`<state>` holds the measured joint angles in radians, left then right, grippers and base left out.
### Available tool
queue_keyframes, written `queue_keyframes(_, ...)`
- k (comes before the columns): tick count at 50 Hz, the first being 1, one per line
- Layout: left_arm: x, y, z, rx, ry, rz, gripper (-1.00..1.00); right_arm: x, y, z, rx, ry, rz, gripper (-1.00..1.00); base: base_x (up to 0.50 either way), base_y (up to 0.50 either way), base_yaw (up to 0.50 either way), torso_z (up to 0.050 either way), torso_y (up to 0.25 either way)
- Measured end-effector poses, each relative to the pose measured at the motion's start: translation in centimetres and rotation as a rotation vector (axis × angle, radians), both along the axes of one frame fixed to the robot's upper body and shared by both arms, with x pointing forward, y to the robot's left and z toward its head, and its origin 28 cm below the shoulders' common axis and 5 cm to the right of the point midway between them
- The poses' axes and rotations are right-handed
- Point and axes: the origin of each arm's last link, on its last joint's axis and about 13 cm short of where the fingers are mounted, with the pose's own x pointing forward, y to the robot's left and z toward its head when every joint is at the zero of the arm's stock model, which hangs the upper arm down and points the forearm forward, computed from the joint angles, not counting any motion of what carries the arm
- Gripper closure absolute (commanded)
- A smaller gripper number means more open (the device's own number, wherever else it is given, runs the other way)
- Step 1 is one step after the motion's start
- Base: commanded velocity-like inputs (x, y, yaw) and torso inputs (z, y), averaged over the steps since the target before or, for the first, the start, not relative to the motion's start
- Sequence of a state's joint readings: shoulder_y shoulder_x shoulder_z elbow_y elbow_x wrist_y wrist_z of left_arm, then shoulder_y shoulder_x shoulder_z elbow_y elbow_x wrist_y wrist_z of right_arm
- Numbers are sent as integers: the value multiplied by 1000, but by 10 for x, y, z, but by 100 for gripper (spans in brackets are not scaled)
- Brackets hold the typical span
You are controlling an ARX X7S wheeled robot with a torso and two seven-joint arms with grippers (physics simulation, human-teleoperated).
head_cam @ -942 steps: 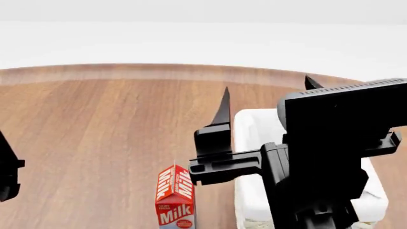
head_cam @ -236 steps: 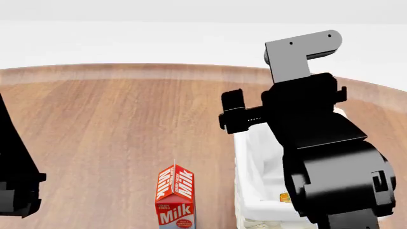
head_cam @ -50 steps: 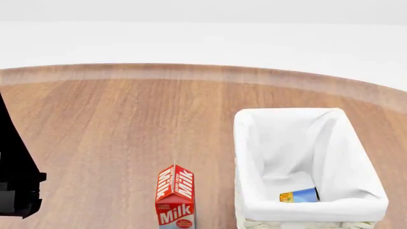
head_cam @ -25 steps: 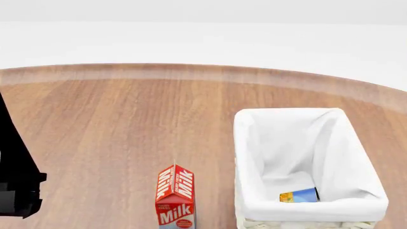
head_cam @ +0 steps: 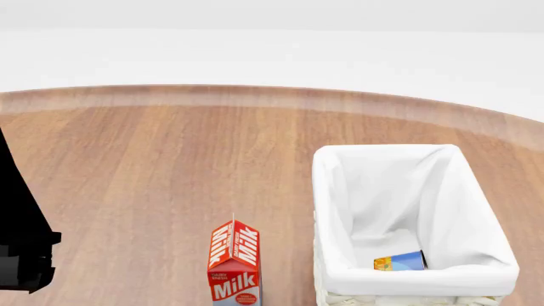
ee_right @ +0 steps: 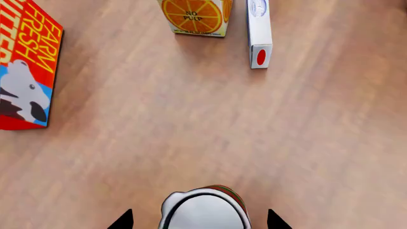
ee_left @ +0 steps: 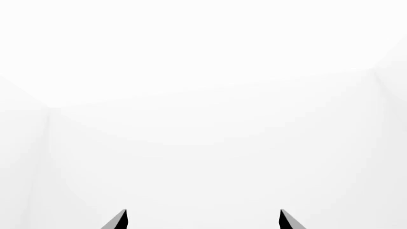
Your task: Pick up the alphabet soup and the tomato sauce, and put them in the basket.
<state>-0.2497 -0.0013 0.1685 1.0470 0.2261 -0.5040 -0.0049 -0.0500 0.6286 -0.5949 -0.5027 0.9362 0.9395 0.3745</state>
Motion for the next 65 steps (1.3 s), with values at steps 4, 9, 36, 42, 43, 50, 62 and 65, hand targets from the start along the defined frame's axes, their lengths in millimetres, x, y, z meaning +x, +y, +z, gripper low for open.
queue_keyframes(4, 0, 0, 0, 0, 0, -1, -100, -1, 1, -2, 0, 1, 3, -100, 0, 0, 0, 0, 0)
queue_keyframes(9, 0, 0, 0, -1, 0, -1, -100, -2, 2, -5, 1, 4, 6, -100, 0, 0, 0, 0, 0)
queue_keyframes(36, 0, -1, 0, 0, 0, -2, -100, -4, 3, -18, 3, 21, 5, -100, 0, 0, 0, 0, 0)
queue_keyframes(42, -1, 0, -1, -1, 2, -2, -100, -5, 3, -21, 3, 25, 2, -100, 0, 0, 0, 0, 0)
queue_keyframes(43, -1, 0, -1, -1, 2, -3, -100, -5, 3, -22, 3, 26, 2, -100, 0, 0, 0, 0, 0)
queue_keyframes(50, -1, 0, -2, -2, 4, -3, -100, -6, 3, -25, 3, 30, -1, -100, 0, 0, 0, 0, 0)
queue_keyframes(62, -1, -1, -2, -2, 5, -4, -100, -8, 4, -27, 13, 35, -7, 100, 0, 0, 0, 0, 0)
queue_keyframes(65, -1, -1, -2, -1, 5, -5, -100, -8, 4, -26, 12, 27, -6, 100, 0, 0, 0, 0, 0)
